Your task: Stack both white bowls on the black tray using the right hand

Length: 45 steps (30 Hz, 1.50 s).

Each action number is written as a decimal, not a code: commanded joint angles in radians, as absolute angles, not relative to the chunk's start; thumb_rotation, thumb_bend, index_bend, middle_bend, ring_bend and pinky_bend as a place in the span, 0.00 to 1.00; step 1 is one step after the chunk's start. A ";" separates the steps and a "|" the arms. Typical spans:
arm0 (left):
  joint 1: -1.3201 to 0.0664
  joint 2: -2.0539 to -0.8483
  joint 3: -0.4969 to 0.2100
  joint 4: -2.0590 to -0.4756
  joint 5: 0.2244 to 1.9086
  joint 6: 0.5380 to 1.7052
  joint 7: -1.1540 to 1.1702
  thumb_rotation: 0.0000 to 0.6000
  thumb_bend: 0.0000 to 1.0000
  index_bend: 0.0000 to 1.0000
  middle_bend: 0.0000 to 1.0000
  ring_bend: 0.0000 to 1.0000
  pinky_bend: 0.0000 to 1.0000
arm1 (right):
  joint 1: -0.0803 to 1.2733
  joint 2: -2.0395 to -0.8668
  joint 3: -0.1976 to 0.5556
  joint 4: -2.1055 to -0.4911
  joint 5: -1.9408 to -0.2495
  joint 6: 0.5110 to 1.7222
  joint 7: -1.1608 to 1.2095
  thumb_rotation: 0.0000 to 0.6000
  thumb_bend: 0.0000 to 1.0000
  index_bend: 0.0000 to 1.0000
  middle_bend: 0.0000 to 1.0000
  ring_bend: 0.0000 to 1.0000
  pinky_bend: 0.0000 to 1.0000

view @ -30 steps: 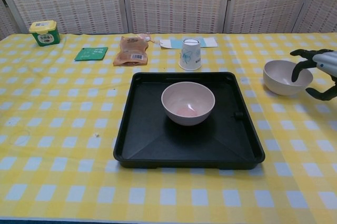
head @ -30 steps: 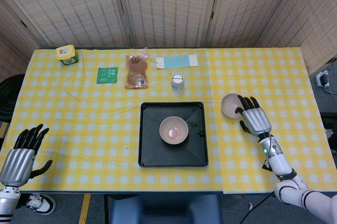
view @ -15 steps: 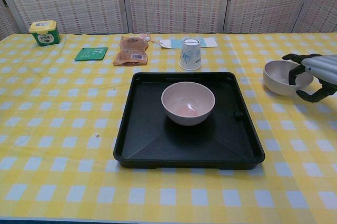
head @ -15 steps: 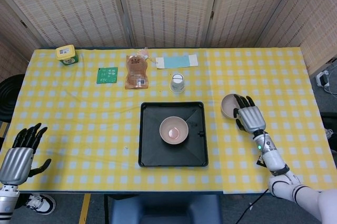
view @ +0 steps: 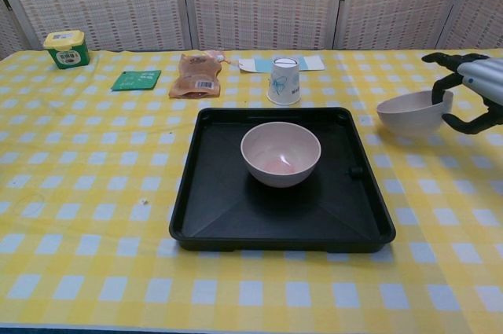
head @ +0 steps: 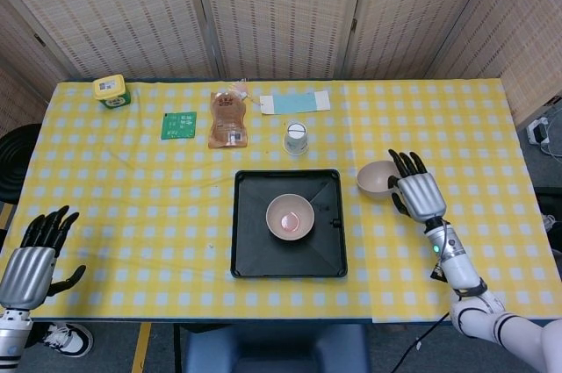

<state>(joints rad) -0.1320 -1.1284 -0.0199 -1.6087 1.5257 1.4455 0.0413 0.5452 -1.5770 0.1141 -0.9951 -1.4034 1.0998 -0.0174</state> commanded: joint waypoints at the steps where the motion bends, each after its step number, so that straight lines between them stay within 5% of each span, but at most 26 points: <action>1: -0.132 -1.128 -0.020 -1.612 1.523 1.444 0.036 1.00 0.31 0.00 0.00 0.00 0.00 | 0.518 -1.534 0.105 -1.085 -1.446 1.181 -0.065 1.00 0.52 0.71 0.00 0.00 0.00; 10: -0.128 -1.119 -0.016 -1.627 1.529 1.447 0.025 1.00 0.31 0.00 0.00 0.00 0.00 | 0.500 -1.505 0.085 -1.273 -1.574 1.331 -0.113 1.00 0.52 0.71 0.01 0.00 0.00; 20: -0.128 -1.111 -0.013 -1.629 1.535 1.447 0.002 1.00 0.31 0.00 0.00 0.00 0.00 | 0.547 -1.600 0.087 -1.283 -1.647 1.343 -0.101 1.00 0.52 0.73 0.03 0.00 0.00; 31: -0.131 -1.102 -0.016 -1.613 1.542 1.450 -0.054 1.00 0.31 0.00 0.00 0.00 0.00 | 0.585 -1.825 0.078 -1.039 -1.686 1.377 0.040 1.00 0.52 0.74 0.04 0.00 0.00; 45: -0.128 -1.093 -0.016 -1.613 1.544 1.454 -0.073 1.00 0.31 0.00 0.00 0.00 0.00 | 0.583 -1.924 0.053 -0.883 -1.688 1.393 0.119 1.00 0.52 0.75 0.05 0.00 0.00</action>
